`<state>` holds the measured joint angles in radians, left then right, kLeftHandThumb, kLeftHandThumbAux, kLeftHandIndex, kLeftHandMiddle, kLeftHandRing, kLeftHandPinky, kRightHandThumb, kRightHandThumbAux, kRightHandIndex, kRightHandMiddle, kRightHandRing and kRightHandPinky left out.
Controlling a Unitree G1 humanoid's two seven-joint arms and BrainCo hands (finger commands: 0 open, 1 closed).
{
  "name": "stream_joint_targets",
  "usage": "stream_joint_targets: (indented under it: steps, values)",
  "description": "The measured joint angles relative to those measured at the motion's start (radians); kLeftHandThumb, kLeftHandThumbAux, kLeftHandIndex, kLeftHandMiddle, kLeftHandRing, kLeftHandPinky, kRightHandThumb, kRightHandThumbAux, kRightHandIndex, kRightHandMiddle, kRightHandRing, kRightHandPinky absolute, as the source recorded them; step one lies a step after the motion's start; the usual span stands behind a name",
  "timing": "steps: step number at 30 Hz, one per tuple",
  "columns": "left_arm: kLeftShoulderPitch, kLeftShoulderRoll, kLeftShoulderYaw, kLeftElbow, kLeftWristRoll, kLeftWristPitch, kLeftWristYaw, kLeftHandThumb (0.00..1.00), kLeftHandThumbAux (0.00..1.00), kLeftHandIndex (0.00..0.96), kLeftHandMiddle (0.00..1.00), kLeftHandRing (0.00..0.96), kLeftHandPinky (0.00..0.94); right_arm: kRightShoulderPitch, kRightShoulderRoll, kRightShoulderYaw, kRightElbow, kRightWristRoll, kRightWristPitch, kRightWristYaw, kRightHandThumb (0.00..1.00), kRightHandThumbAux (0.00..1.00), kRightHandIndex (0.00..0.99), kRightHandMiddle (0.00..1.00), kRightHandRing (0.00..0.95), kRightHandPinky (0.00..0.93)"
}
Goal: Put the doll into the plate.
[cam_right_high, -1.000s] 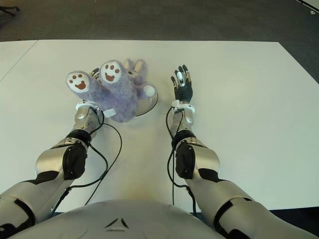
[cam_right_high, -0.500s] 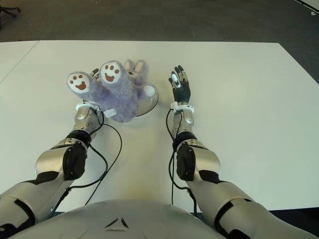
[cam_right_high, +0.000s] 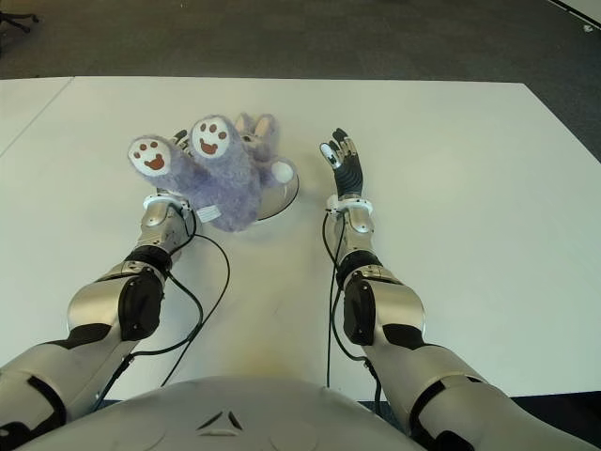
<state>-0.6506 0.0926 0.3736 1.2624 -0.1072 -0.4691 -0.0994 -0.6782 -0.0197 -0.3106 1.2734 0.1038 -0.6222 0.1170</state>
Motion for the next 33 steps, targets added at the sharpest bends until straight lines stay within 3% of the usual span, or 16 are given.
stream_joint_targets:
  steps: [14,24,33]
  values:
    - [0.0,0.002,0.0,0.0,0.0,0.0,0.0,0.0,0.672,0.127,0.177,0.153,0.138,0.006,-0.009,0.11,-0.007,-0.147,0.024,-0.219,0.0,0.662,0.05,0.027,0.005,0.018]
    - [0.001,0.002,0.0,0.0,0.0,0.0,0.0,0.0,0.719,0.123,0.181,0.156,0.134,-0.007,-0.007,0.078,-0.011,-0.133,0.093,-0.248,0.0,0.75,0.027,0.018,0.006,0.036]
    - [0.001,0.002,0.001,0.0,-0.001,0.0,0.0,0.0,0.73,0.126,0.181,0.16,0.151,-0.01,-0.003,0.049,-0.013,-0.131,0.1,-0.265,0.0,0.789,0.021,0.016,0.007,0.037]
